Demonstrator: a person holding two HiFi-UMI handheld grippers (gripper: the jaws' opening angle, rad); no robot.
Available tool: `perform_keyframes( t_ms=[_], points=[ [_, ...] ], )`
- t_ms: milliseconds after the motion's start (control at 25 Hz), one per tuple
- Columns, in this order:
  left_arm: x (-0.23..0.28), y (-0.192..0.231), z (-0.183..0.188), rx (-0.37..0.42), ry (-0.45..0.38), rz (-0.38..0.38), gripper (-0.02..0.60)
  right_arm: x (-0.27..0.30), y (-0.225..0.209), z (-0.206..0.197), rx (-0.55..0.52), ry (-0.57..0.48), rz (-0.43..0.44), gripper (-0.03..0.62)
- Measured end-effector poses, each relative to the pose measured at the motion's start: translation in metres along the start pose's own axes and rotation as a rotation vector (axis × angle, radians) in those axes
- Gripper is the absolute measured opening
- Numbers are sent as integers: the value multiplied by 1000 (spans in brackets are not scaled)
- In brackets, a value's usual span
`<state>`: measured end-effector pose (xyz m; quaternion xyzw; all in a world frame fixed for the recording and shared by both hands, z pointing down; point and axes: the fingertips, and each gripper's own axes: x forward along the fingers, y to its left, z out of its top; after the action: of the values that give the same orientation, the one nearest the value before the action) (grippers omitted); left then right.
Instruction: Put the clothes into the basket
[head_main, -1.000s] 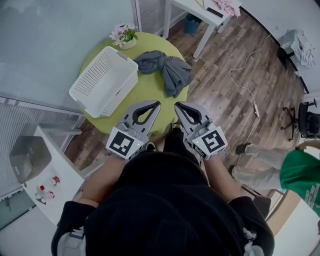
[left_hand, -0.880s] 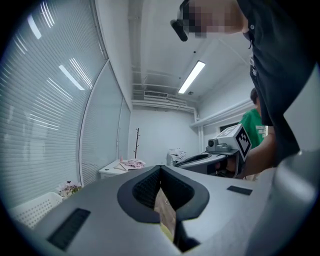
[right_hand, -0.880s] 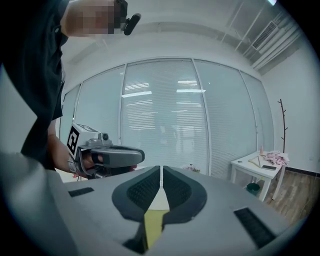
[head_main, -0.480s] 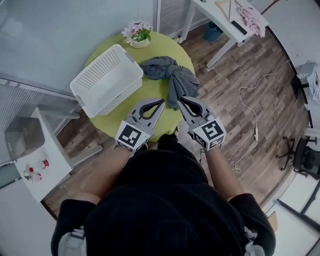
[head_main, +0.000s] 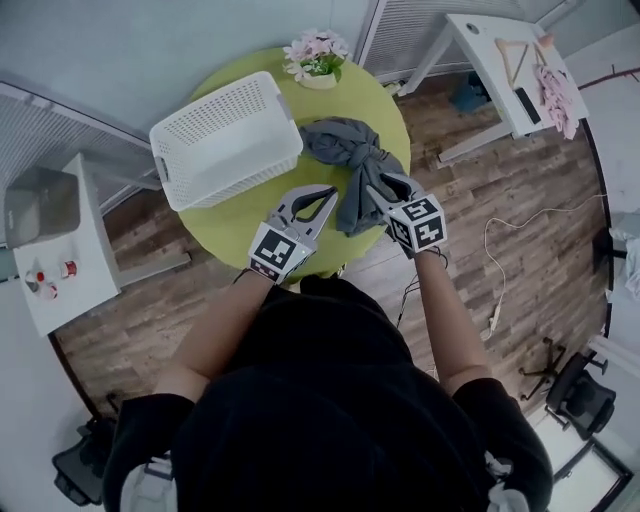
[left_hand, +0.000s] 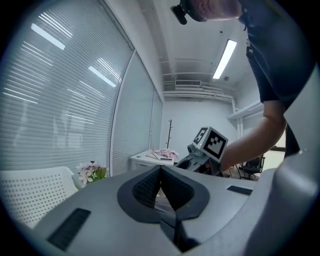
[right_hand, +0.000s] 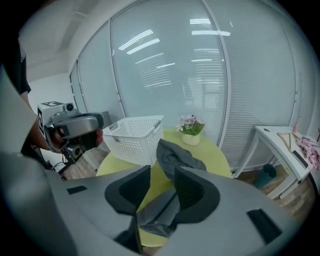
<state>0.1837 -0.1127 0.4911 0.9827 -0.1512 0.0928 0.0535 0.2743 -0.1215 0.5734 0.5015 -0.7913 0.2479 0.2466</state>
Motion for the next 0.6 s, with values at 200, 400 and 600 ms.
perform_keyframes(
  t_ms=[200, 400, 600],
  points=[
    [31, 15, -25, -50, 26, 70, 5, 53, -43, -22, -29, 155, 60, 232],
    [48, 24, -46, -95, 33, 149, 5, 107, -74, -47, -61, 307, 109, 365],
    [51, 37, -59, -137, 22, 226, 5, 154, -92, -69, -54, 423, 107, 435]
  ],
)
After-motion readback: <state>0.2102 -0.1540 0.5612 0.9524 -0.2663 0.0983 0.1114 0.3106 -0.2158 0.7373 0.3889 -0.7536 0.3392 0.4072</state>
